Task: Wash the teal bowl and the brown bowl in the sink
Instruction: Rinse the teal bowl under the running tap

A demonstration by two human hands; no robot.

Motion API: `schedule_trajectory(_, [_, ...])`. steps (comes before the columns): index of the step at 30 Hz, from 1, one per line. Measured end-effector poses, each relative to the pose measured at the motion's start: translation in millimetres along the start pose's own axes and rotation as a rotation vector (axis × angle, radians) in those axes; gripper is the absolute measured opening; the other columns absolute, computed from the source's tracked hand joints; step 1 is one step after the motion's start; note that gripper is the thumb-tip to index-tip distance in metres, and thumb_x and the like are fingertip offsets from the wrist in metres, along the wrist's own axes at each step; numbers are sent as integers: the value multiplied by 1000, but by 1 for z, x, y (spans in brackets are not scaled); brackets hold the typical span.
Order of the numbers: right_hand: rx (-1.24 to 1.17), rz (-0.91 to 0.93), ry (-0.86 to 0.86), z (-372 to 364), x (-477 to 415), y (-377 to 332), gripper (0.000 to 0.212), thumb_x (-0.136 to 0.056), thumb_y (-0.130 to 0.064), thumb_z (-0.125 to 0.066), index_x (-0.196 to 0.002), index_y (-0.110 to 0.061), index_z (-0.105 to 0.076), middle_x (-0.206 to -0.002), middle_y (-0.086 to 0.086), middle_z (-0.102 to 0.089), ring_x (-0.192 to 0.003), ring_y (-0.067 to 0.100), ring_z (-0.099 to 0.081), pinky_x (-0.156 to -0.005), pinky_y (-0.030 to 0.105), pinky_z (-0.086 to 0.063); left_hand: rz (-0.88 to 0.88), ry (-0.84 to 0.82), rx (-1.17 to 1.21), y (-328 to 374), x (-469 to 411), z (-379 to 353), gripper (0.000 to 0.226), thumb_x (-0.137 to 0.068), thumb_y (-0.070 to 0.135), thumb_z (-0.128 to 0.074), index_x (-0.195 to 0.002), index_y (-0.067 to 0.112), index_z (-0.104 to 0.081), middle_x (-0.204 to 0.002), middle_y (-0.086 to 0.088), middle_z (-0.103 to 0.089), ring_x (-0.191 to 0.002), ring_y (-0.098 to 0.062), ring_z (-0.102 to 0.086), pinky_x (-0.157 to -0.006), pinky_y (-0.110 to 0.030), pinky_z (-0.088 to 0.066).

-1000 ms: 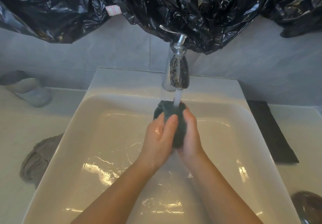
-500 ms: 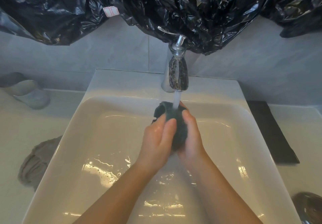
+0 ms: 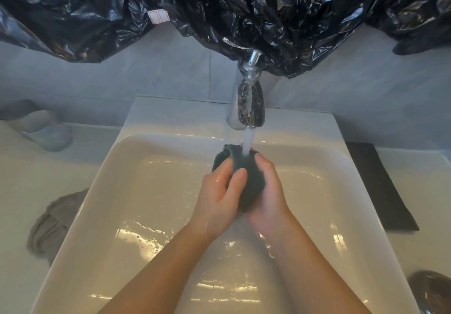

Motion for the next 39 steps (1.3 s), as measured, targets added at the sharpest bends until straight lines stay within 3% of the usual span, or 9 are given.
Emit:
schedule_trajectory(3, [213,160,41,3,2,-5,55,-81,-43,-53,-132,-21,-53,-117,8,-63,-103,23,-64,-76,29,-55,149,57,134,1,-3,-1,24,-92,30,-45,-101,22,-67,-86,5,-70,-82,-13,-68,-73,-30,-54])
schedule_trajectory(7, [674,382,21,1,7,-7,68,-75,-44,-55,-139,-25,-42,-133,10,-53,-118,22,-58,-91,32,-53,397,156,278,-1,-5,0,33,-97,35,-41,-99,18,-70,-93,-8,-73,-89,-23,-70,-86,-49,-55])
schedule_trajectory(13, [126,68,-72,-8,4,-5,67,-89,-48,-44,-140,-5,-41,-110,15,-61,-96,27,-63,-71,32,-55,-36,78,-32,6,3,5,30,-87,42,-41,-78,24,-63,-69,2,-62,-66,-18,-61,-58,-33,-51])
schedule_trajectory(21, [755,404,45,1,7,-13,46,-80,-44,-55,-125,-41,-48,-129,5,-55,-116,16,-58,-90,29,-52,483,287,332,-5,-8,5,36,-99,35,-43,-97,16,-73,-94,-12,-74,-92,-31,-70,-90,-54,-52])
schedule_trajectory(25, [464,170,176,3,1,-18,16,-96,-36,-53,-105,-29,-65,-98,-3,-71,-94,11,-68,-67,18,-53,632,319,564,-14,-10,18,44,-97,47,-44,-97,14,-73,-99,-12,-74,-93,-30,-71,-93,-50,-51])
schedule_trajectory(28, [298,5,233,3,5,-10,30,-94,-47,-53,-90,-28,-75,-96,3,-75,-102,27,-68,-84,46,-59,733,278,645,-17,-12,23,43,-94,48,-48,-99,12,-71,-96,-10,-74,-87,-29,-71,-87,-43,-54])
schedule_trajectory(30, [217,-132,329,2,9,-6,42,-91,-59,-51,-77,-29,-77,-94,4,-77,-98,30,-69,-86,51,-57,741,302,558,-19,-12,25,36,-94,42,-47,-87,15,-69,-83,-7,-72,-79,-28,-68,-84,-42,-51])
schedule_trajectory(33, [65,-191,403,7,11,-6,49,-89,-60,-53,-61,-25,-75,-73,1,-76,-86,27,-68,-69,36,-52,713,281,331,-22,-14,25,31,-94,38,-45,-77,17,-61,-79,-5,-66,-80,-26,-62,-84,-41,-49])
schedule_trajectory(39, [2,-185,490,19,13,-10,46,-88,-53,-54,-65,-19,-75,-76,8,-74,-73,28,-69,-78,41,-54,354,170,-99,-8,-9,14,31,-86,44,-62,-114,36,-51,-108,11,-60,-96,-6,-61,-80,-27,-53])
Point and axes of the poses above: each hand's wrist, its own x-axis away from the middle knuckle, its own z-axis out of the back of the hand, y = z × x, the point moved 4 cm from there along -x, towards the middle knuckle
